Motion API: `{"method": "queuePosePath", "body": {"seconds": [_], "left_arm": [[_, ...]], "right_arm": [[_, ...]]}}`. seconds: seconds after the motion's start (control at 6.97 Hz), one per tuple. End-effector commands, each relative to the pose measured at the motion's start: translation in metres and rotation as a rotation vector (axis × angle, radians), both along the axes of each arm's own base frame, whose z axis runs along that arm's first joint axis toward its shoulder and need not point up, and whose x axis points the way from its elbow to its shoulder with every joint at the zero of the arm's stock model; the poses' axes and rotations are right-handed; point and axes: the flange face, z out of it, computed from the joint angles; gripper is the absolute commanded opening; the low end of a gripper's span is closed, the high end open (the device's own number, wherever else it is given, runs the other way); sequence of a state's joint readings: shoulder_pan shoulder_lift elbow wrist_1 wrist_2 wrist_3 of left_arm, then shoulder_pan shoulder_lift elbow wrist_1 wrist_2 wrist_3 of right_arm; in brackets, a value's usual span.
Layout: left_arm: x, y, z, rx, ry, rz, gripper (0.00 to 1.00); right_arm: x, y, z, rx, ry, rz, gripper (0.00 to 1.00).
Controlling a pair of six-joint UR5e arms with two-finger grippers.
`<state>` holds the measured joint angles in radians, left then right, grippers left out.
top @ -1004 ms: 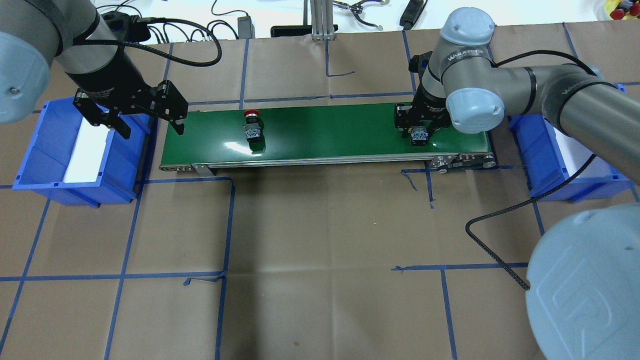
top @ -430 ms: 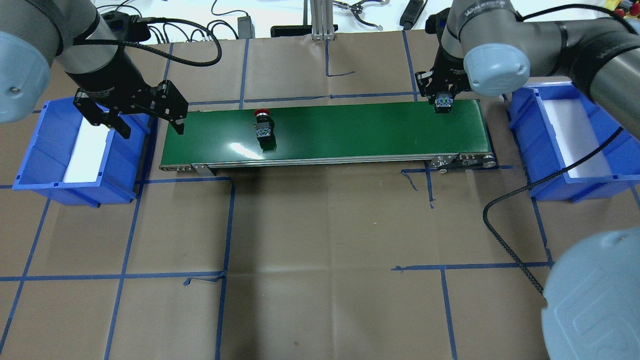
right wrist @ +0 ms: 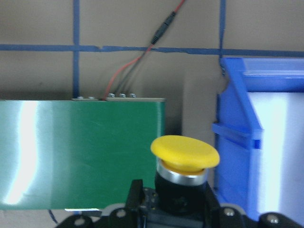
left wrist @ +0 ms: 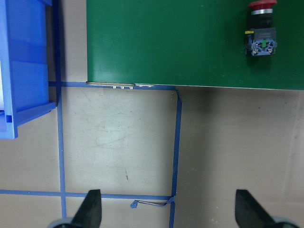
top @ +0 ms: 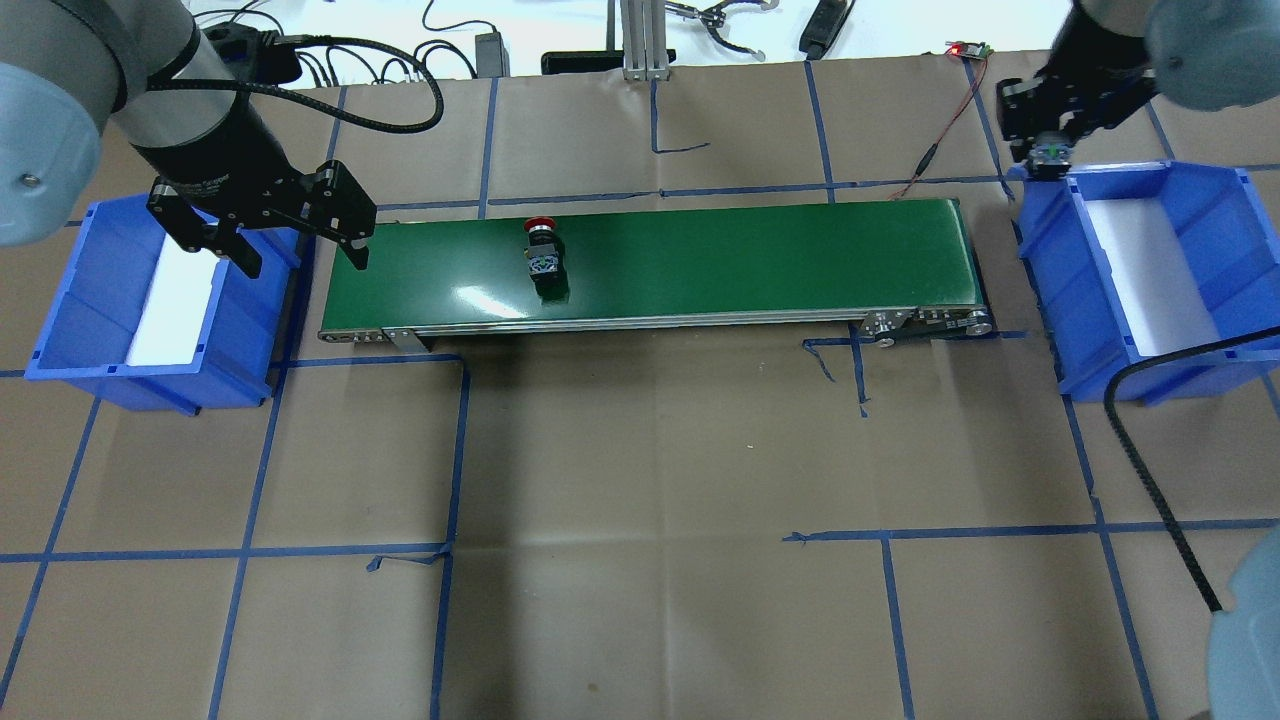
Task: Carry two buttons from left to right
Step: 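Carry the yellow button with the right gripper into the empty blue bin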
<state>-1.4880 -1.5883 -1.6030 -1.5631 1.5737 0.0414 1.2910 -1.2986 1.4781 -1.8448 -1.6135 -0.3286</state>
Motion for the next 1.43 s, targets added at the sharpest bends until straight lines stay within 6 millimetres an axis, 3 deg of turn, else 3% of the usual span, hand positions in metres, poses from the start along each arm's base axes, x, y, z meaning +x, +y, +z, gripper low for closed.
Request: {"method": "queuePosePath", "body": {"seconds": [0.0,0.14,0.29,0.72,1.0,1.15,1.29], "left_arm": [[0.0,0.0,0.0,-0.001,0.0,0.0,1.0],[0.0,0.0,0.0,0.001,0.0,0.0,1.0],[0.0,0.0,0.0,-0.001,0.0,0.0,1.0],[0.0,0.0,0.0,-0.001,0.0,0.0,1.0],[0.0,0.0,0.0,-0.001,0.001,0.0,1.0],[0.0,0.0,0.0,0.0,-0.002,0.0,1.0],[0.0,0.0,0.0,0.0,-0.002,0.0,1.0]], "right_arm": [[-0.098,0.033,-0.018,0.045,-0.021,0.045,0.02],[-0.132,0.054,-0.054,0.054,-0.075,0.053,0.01],[-0.149,0.066,-0.087,0.016,-0.078,0.057,0.01],[-0.163,0.071,-0.158,0.078,-0.119,0.107,0.02],[-0.164,0.07,-0.187,0.126,-0.142,0.117,0.05],[-0.165,0.07,-0.192,0.131,-0.14,0.116,0.2],[-0.168,0.063,-0.195,0.094,-0.129,0.114,0.99]]}}
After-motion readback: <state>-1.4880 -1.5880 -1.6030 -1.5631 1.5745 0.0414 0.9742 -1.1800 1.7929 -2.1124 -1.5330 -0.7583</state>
